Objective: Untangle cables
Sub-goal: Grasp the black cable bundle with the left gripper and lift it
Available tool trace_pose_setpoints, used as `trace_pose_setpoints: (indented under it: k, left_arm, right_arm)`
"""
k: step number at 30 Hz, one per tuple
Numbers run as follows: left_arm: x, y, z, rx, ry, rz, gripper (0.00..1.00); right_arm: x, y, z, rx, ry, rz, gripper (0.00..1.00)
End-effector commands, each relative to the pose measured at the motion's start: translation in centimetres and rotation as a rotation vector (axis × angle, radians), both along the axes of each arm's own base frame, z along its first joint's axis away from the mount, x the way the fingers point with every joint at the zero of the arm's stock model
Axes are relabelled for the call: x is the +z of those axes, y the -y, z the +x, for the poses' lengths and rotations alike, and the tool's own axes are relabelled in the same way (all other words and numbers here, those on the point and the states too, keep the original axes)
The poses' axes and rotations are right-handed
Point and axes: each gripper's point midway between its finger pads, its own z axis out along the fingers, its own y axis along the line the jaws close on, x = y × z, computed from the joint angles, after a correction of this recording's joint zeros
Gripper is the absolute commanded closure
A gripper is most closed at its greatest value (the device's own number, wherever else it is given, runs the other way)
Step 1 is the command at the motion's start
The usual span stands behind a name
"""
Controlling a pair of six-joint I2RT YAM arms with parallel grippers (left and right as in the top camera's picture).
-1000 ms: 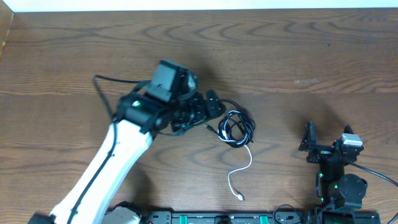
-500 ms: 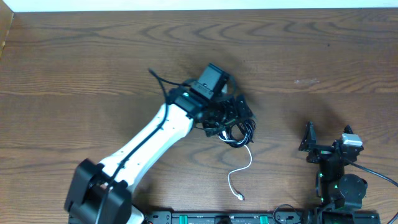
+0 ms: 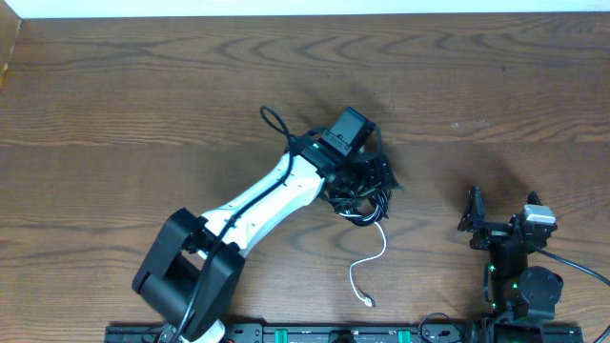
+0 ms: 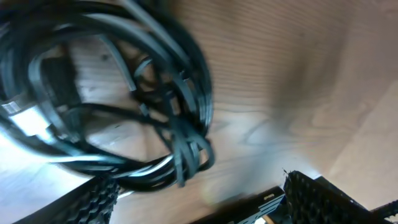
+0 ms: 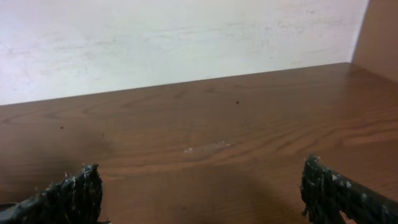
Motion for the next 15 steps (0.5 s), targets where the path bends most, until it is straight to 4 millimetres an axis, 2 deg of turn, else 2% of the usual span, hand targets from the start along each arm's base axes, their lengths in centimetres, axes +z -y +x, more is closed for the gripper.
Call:
trace_pose_setpoints:
  k: [1, 8, 12, 15]
  left_arm:
    - [-0.4, 1.4, 0.1, -0.015, 0.026, -0.001, 0.15]
    - [-2.7, 1.6, -0.2, -0.015, 0.064, 0.097, 0.23]
    - [-3.7, 1.3, 0.2, 0.013, 0.09, 0.151, 0.4]
    - [-3.8, 1.4, 0.7, 0.04, 0.118, 0.166, 0.48]
  right_arm:
    - [0.0, 0.3, -0.1, -0.013, 0.0, -0.006, 0.01]
    - [0.0, 0.3, -0.1, -0.013, 0.0, -0.006, 0.01]
    - [0.0, 0.3, -0.1, -0.013, 0.0, -0.006, 0.01]
    - [0.0, 0.3, -0.1, -0.013, 0.0, -0.006, 0.01]
